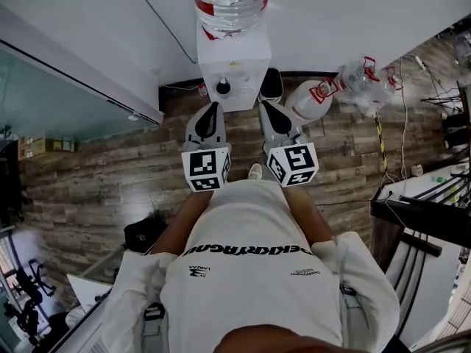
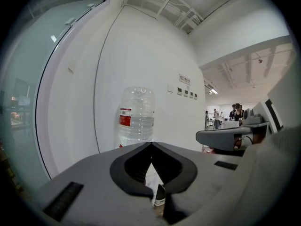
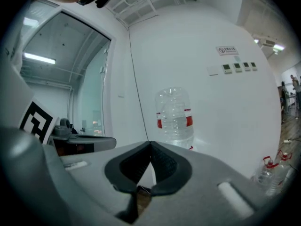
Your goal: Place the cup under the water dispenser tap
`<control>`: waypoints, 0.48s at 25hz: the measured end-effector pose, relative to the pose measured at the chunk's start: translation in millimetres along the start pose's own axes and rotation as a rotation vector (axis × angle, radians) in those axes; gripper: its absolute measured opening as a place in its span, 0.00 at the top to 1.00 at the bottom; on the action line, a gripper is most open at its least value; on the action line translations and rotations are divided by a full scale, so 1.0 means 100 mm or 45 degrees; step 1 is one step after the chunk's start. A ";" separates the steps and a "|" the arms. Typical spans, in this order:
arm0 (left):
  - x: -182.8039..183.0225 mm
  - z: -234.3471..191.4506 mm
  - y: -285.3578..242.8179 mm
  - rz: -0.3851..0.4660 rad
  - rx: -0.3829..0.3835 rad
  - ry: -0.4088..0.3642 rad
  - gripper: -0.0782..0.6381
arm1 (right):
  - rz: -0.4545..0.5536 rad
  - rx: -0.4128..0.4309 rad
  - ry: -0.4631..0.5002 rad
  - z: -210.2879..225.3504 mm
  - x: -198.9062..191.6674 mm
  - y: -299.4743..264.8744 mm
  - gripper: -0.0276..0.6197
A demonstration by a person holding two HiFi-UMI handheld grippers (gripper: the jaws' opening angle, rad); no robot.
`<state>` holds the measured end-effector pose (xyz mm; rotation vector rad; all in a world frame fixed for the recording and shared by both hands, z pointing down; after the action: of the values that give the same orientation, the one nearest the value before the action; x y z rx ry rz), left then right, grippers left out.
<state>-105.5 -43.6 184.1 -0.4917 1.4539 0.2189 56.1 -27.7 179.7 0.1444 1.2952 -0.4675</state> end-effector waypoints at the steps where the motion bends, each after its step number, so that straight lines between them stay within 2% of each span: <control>1: 0.02 0.00 -0.01 0.005 0.002 -0.001 0.90 | 0.002 0.001 0.004 0.01 0.02 -0.02 0.96; 12: 0.10 0.14 -0.06 0.001 -0.006 -0.016 0.90 | 0.005 0.018 0.014 0.10 0.09 0.03 0.96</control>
<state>-89.7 -43.7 176.3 -0.4925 1.4418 0.2259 68.1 -30.8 173.2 0.1613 1.3028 -0.4730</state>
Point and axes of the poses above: the fingertips, and each gripper's own axes: y backward along the fingers, z to its right, x out of its top, the point moved 7 cm from there along y, backward along the fingers, and after that the axes turned 9 degrees about -y, right-handed, at the moved point
